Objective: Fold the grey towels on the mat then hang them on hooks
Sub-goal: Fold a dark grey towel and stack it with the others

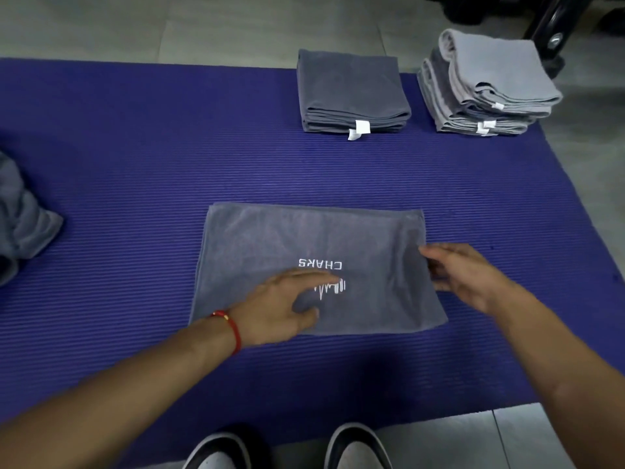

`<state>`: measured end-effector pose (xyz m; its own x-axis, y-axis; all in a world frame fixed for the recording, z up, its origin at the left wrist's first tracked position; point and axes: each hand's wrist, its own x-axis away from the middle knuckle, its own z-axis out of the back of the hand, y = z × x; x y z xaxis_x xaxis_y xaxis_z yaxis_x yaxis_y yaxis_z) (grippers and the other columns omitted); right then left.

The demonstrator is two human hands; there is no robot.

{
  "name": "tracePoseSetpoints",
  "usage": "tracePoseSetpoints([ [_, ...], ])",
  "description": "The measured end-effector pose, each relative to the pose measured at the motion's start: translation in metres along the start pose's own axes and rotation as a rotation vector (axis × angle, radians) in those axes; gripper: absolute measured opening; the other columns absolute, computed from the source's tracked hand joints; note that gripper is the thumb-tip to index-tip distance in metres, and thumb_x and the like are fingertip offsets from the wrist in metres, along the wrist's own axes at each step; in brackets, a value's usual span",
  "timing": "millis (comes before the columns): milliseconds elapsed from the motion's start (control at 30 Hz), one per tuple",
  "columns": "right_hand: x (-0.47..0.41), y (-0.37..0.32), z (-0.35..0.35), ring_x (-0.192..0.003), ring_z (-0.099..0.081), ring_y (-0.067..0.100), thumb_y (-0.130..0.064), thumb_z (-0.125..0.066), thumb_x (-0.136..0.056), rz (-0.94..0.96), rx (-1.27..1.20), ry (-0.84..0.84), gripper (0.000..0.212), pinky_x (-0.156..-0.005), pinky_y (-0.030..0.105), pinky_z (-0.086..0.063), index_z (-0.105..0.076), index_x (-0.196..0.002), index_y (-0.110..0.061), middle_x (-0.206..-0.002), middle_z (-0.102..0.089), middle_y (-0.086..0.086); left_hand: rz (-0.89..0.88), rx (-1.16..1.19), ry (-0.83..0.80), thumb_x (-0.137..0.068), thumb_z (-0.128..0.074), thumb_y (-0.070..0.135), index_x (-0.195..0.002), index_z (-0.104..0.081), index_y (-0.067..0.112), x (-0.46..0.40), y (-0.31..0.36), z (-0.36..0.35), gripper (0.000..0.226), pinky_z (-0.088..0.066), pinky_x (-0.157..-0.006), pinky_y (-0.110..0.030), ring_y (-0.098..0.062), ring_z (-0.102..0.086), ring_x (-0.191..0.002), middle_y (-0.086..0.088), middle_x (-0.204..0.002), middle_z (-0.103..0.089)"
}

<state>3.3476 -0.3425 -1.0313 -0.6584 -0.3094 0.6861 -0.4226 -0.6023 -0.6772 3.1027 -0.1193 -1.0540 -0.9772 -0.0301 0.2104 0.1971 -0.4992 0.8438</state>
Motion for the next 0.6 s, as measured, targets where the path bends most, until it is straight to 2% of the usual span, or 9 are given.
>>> tracePoseSetpoints([
  [67,0.012,-0.018,-0.006,-0.081,-0.066,0.022,-0.020,-0.062,-0.101,0.097,0.121,-0.038,0.012,-0.062,0.031,-0.059,-0.067,-0.102,-0.009,-0.097,-0.070,0.013,0.088,0.136,0.081,-0.095,-0.066,0.013,-0.143,-0.053,0.032,-0.011,0.016,0.011,0.053,-0.043,-0.110,-0.025,-0.002,-0.052,-0.129,0.012,-0.142,-0.055],
  [133,0.023,-0.037,-0.026,-0.072,-0.065,0.020,-0.016,-0.065,-0.100,0.207,0.173,-0.055,0.008,-0.056,0.029,-0.058,-0.065,-0.097,-0.009,-0.090,-0.071,0.012,0.229,0.365,0.162,-0.097,-0.065,0.016,-0.139,-0.056,0.024,-0.025,0.032,0.019,0.044,-0.054,-0.099,-0.034,-0.010,-0.063,-0.116,0.003,-0.135,-0.062],
  [233,0.041,-0.059,-0.079,-0.062,-0.066,0.019,-0.019,-0.072,-0.094,0.420,0.301,-0.026,0.010,-0.054,0.028,-0.057,-0.065,-0.094,-0.012,-0.082,-0.070,0.007,0.393,0.837,0.224,-0.103,-0.054,0.034,-0.132,-0.060,0.015,-0.040,0.054,0.027,0.036,-0.061,-0.086,-0.049,-0.026,-0.070,-0.098,-0.006,-0.118,-0.069],
  [300,0.053,-0.063,-0.116,-0.062,-0.066,0.007,-0.023,-0.074,-0.091,0.585,0.471,0.012,0.009,-0.059,0.017,-0.053,-0.066,-0.094,-0.019,-0.080,-0.070,-0.006,0.456,1.046,0.294,-0.104,-0.048,0.042,-0.119,-0.065,0.008,-0.043,0.057,0.031,0.041,-0.060,-0.067,-0.043,-0.025,-0.069,-0.078,-0.007,-0.094,-0.070],
  [367,0.061,-0.060,-0.146,-0.070,-0.067,0.001,-0.022,-0.069,-0.093,0.704,0.564,-0.085,0.011,-0.065,0.011,-0.050,-0.068,-0.103,-0.022,-0.086,-0.071,-0.013,0.493,0.983,0.479,-0.102,-0.050,0.038,-0.106,-0.066,0.012,-0.039,0.045,0.033,0.031,-0.055,-0.064,-0.036,-0.023,-0.067,-0.073,-0.006,-0.082,-0.071],
  [467,0.065,-0.049,-0.169,-0.087,-0.061,-0.006,-0.021,-0.063,-0.095,0.849,0.619,-0.200,0.021,-0.077,0.006,-0.043,-0.069,-0.115,-0.021,-0.097,-0.068,-0.018,0.522,0.614,0.696,-0.092,-0.053,0.039,-0.094,-0.063,0.023,-0.023,0.012,0.039,0.019,-0.056,-0.085,-0.048,-0.028,-0.070,-0.087,-0.006,-0.088,-0.074],
  [533,0.063,-0.038,-0.172,-0.092,-0.056,-0.004,-0.024,-0.060,-0.097,0.971,0.671,-0.160,0.019,-0.084,0.014,-0.044,-0.068,-0.115,-0.022,-0.102,-0.063,-0.017,0.515,0.382,0.794,-0.099,-0.049,0.034,-0.098,-0.060,0.027,-0.007,-0.002,0.050,0.013,-0.053,-0.083,-0.041,-0.020,-0.067,-0.085,0.002,-0.089,-0.071],
  [600,0.057,-0.020,-0.168,-0.114,-0.053,0.004,-0.033,-0.053,-0.101,1.010,0.816,-0.124,0.029,-0.098,0.028,-0.047,-0.065,-0.126,-0.025,-0.122,-0.061,-0.012,0.500,0.128,0.845,-0.104,-0.045,0.029,-0.108,-0.056,0.021,0.010,-0.018,0.061,0.014,-0.043,-0.074,-0.037,-0.026,-0.062,-0.085,-0.003,-0.093,-0.068],
])
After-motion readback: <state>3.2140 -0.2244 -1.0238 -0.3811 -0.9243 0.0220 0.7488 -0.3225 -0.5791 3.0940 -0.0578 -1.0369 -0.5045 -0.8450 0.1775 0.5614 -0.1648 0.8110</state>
